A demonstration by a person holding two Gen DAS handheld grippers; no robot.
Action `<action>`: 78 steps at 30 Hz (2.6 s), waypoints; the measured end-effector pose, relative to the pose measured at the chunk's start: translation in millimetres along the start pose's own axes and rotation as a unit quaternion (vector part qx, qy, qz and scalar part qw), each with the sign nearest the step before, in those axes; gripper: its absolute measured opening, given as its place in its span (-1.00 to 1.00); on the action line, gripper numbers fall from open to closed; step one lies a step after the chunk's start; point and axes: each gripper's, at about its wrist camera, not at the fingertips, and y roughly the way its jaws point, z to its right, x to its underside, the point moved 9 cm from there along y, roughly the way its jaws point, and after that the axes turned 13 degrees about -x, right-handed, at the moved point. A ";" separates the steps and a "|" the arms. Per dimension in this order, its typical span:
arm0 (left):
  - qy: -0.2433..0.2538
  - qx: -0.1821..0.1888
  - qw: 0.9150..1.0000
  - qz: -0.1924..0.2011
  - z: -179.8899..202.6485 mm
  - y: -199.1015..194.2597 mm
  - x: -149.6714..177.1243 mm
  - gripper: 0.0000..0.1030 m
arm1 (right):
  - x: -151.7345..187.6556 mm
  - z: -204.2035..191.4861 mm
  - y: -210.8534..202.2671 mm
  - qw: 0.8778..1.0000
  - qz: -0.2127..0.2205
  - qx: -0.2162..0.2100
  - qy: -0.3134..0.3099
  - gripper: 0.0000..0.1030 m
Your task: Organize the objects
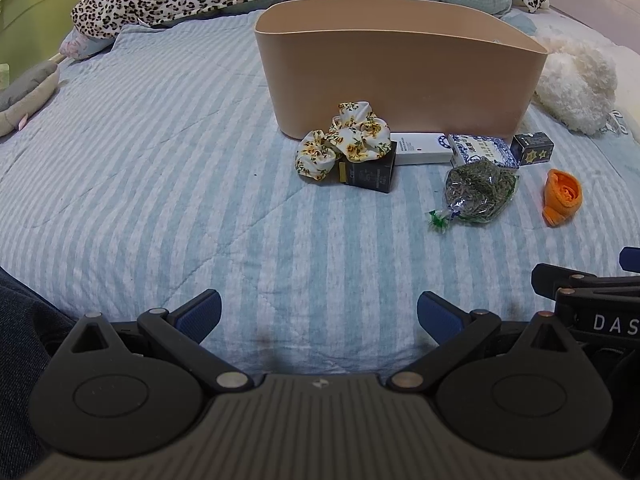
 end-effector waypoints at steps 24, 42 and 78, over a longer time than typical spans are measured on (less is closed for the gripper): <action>0.001 0.001 1.000 0.001 -1.1 0.4 -2.1 1.00 | 1.0 2.2 -0.4 1.000 -0.002 0.007 0.003 1.00; -0.001 0.007 1.000 -0.003 0.9 2.0 -2.7 1.00 | 0.5 3.8 0.7 1.000 -0.008 0.020 0.003 1.00; 0.033 0.020 0.999 0.015 16.0 72.4 -118.1 1.00 | -63.4 47.0 47.3 0.997 -0.047 0.061 0.025 0.88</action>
